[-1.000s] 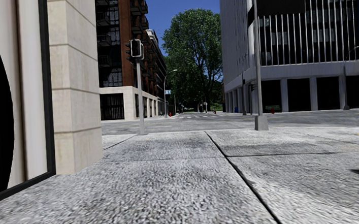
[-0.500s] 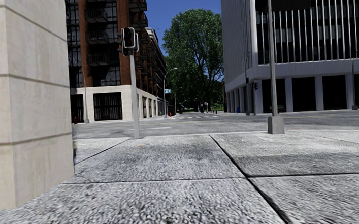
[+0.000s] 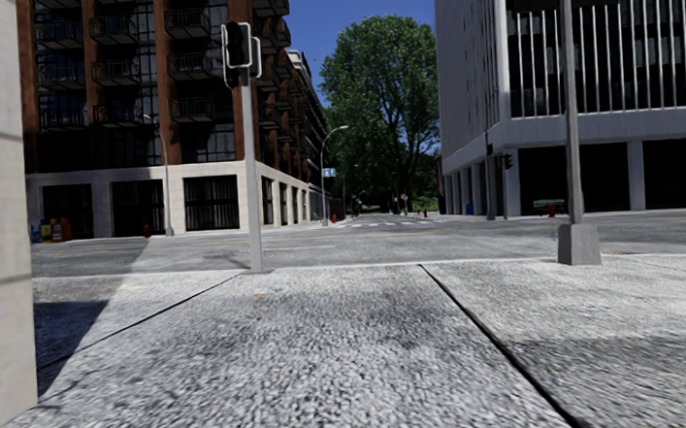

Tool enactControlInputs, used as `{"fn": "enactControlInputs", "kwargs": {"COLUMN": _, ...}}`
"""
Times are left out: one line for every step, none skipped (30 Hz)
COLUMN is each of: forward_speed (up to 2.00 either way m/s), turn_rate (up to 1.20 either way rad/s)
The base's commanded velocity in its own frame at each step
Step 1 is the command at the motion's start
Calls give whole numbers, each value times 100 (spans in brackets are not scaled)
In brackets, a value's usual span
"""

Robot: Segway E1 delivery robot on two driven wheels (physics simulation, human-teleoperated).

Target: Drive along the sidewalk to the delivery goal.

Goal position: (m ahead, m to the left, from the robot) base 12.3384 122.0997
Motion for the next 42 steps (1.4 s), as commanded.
{"fn": "enactControlInputs", "kwargs": {"forward_speed": 200, "turn_rate": 34}}
{"fn": "enactControlInputs", "kwargs": {"forward_speed": 200, "turn_rate": 34}}
{"fn": "enactControlInputs", "kwargs": {"forward_speed": 200, "turn_rate": 34}}
{"fn": "enactControlInputs", "kwargs": {"forward_speed": 200, "turn_rate": 34}}
{"fn": "enactControlInputs", "kwargs": {"forward_speed": 200, "turn_rate": 34}}
{"fn": "enactControlInputs", "kwargs": {"forward_speed": 200, "turn_rate": 34}}
{"fn": "enactControlInputs", "kwargs": {"forward_speed": 200, "turn_rate": 34}}
{"fn": "enactControlInputs", "kwargs": {"forward_speed": 200, "turn_rate": 34}}
{"fn": "enactControlInputs", "kwargs": {"forward_speed": 200, "turn_rate": 34}}
{"fn": "enactControlInputs", "kwargs": {"forward_speed": 200, "turn_rate": 34}}
{"fn": "enactControlInputs", "kwargs": {"forward_speed": 200, "turn_rate": 34}}
{"fn": "enactControlInputs", "kwargs": {"forward_speed": 200, "turn_rate": 34}}
{"fn": "enactControlInputs", "kwargs": {"forward_speed": 200, "turn_rate": 34}}
{"fn": "enactControlInputs", "kwargs": {"forward_speed": 200, "turn_rate": 34}}
{"fn": "enactControlInputs", "kwargs": {"forward_speed": 200, "turn_rate": 35}}
{"fn": "enactControlInputs", "kwargs": {"forward_speed": 200, "turn_rate": 35}}
{"fn": "enactControlInputs", "kwargs": {"forward_speed": 200, "turn_rate": 35}}
{"fn": "enactControlInputs", "kwargs": {"forward_speed": 196, "turn_rate": 36}}
{"fn": "enactControlInputs", "kwargs": {"forward_speed": 184, "turn_rate": 38}}
{"fn": "enactControlInputs", "kwargs": {"forward_speed": 177, "turn_rate": 41}}
{"fn": "enactControlInputs", "kwargs": {"forward_speed": 177, "turn_rate": 41}}
{"fn": "enactControlInputs", "kwargs": {"forward_speed": 173, "turn_rate": 43}}
{"fn": "enactControlInputs", "kwargs": {"forward_speed": 172, "turn_rate": 45}}
{"fn": "enactControlInputs", "kwargs": {"forward_speed": 171, "turn_rate": 47}}
{"fn": "enactControlInputs", "kwargs": {"forward_speed": 165, "turn_rate": 48}}
{"fn": "enactControlInputs", "kwargs": {"forward_speed": 165, "turn_rate": 48}}
{"fn": "enactControlInputs", "kwargs": {"forward_speed": 156, "turn_rate": 51}}
{"fn": "enactControlInputs", "kwargs": {"forward_speed": 143, "turn_rate": 52}}
{"fn": "enactControlInputs", "kwargs": {"forward_speed": 136, "turn_rate": 54}}
{"fn": "enactControlInputs", "kwargs": {"forward_speed": 136, "turn_rate": 54}}
{"fn": "enactControlInputs", "kwargs": {"forward_speed": 134, "turn_rate": 56}}
{"fn": "enactControlInputs", "kwargs": {"forward_speed": 133, "turn_rate": 58}}
{"fn": "enactControlInputs", "kwargs": {"forward_speed": 133, "turn_rate": 61}}
{"fn": "enactControlInputs", "kwargs": {"forward_speed": 132, "turn_rate": 64}}
{"fn": "enactControlInputs", "kwargs": {"forward_speed": 132, "turn_rate": 64}}
{"fn": "enactControlInputs", "kwargs": {"forward_speed": 131, "turn_rate": 66}}
{"fn": "enactControlInputs", "kwargs": {"forward_speed": 131, "turn_rate": 66}}
{"fn": "enactControlInputs", "kwargs": {"forward_speed": 131, "turn_rate": 66}}
{"fn": "enactControlInputs", "kwargs": {"forward_speed": 131, "turn_rate": 66}}
{"fn": "enactControlInputs", "kwargs": {"forward_speed": 131, "turn_rate": 66}}
{"fn": "enactControlInputs", "kwargs": {"forward_speed": 131, "turn_rate": 66}}
{"fn": "enactControlInputs", "kwargs": {"forward_speed": 131, "turn_rate": 66}}
